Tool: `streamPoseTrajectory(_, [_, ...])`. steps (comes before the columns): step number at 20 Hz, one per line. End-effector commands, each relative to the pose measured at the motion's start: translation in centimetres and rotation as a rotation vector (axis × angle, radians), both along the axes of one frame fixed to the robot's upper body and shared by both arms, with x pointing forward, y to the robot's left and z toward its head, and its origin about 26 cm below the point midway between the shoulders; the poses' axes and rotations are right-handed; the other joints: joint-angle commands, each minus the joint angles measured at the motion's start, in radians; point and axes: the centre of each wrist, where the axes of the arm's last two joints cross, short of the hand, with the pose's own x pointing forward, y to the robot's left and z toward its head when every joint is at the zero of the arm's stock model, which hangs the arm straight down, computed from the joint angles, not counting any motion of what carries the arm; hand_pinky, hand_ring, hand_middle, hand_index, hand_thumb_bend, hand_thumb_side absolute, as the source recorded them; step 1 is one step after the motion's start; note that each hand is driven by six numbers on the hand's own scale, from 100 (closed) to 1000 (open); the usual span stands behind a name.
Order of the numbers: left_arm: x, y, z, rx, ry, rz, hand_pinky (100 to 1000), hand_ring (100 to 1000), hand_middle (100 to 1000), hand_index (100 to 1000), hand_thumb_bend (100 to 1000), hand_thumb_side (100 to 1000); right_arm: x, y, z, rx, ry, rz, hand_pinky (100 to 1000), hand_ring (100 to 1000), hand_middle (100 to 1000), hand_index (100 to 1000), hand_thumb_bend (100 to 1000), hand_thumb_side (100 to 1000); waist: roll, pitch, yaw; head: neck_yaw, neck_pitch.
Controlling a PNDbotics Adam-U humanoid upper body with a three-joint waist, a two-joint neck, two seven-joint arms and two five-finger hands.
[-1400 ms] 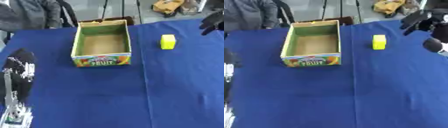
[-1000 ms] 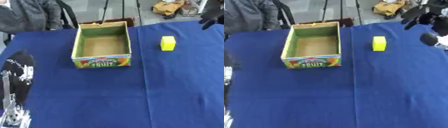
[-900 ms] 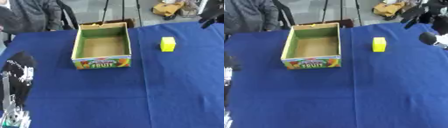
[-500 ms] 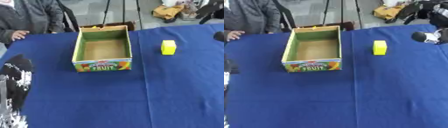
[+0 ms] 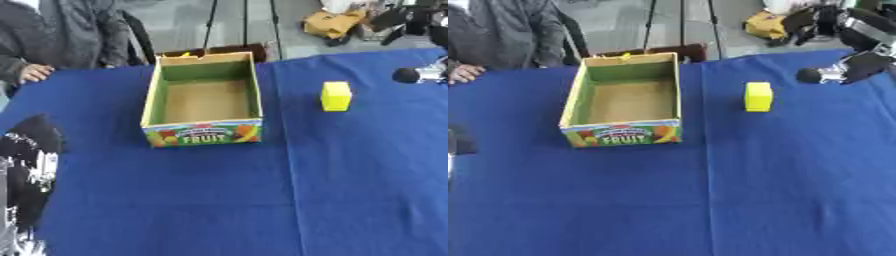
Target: Pick up objects on the table and place them in the box.
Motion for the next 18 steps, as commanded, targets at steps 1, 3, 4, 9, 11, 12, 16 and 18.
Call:
streamPoseTrajectory(1, [0.0,0.1,1.1,0.018,-0.041,-0.027,566,586,594,784,494,637,0.5,-0.7,1.1,-0.14,-0.017,0.037,783,924,896,874,709,465,-0.003,-0.01,0.004,-0.02,-0.021])
streamPoseTrajectory(3, [0.0,0.0,1.3,0.019,-0.049,-0.038,566,586,594,785,492,638,0.9,-1.0,1.0,-0.16,-0.004,0.028,794,932,902,876,703,449,-0.005,-0.006,0.008,-0.036,-0.027])
streamPoseTrajectory(4, [0.0,0.0,1.4,0.019,-0.052,-0.042,566,586,593,785,493,638,1.0,-1.2,1.0,-0.164,0.003,0.024,798,936,904,877,699,450,-0.005,-0.004,0.009,-0.041,-0.029])
streamPoseTrajectory(9, [0.0,-0.2,1.5,0.017,-0.057,-0.058,566,585,593,785,497,639,1.7,-1.8,0.5,-0.197,0.063,0.014,837,967,922,887,671,464,-0.007,0.003,0.019,-0.061,-0.044])
streamPoseTrajectory(11, [0.0,-0.3,1.5,0.015,-0.062,-0.064,565,584,593,785,497,639,2.0,-1.8,0.3,-0.208,0.082,0.012,845,969,924,887,664,463,-0.008,0.007,0.021,-0.066,-0.05])
streamPoseTrajectory(12, [0.0,-0.3,1.5,0.015,-0.063,-0.069,566,584,593,785,498,640,2.2,-1.7,0.3,-0.213,0.09,0.011,850,971,925,888,663,464,-0.008,0.009,0.023,-0.07,-0.053])
streamPoseTrajectory(16, [0.1,-0.8,1.8,0.017,-0.076,-0.099,566,584,591,785,499,638,2.7,-1.7,-0.3,-0.258,0.127,0.003,865,977,930,893,664,468,-0.011,0.017,0.04,-0.095,-0.072])
streamPoseTrajectory(18, [0.1,-0.9,1.9,0.02,-0.082,-0.116,565,583,588,785,499,638,2.8,-1.7,-0.7,-0.286,0.146,0.0,868,978,931,893,666,468,-0.009,0.022,0.05,-0.11,-0.082])
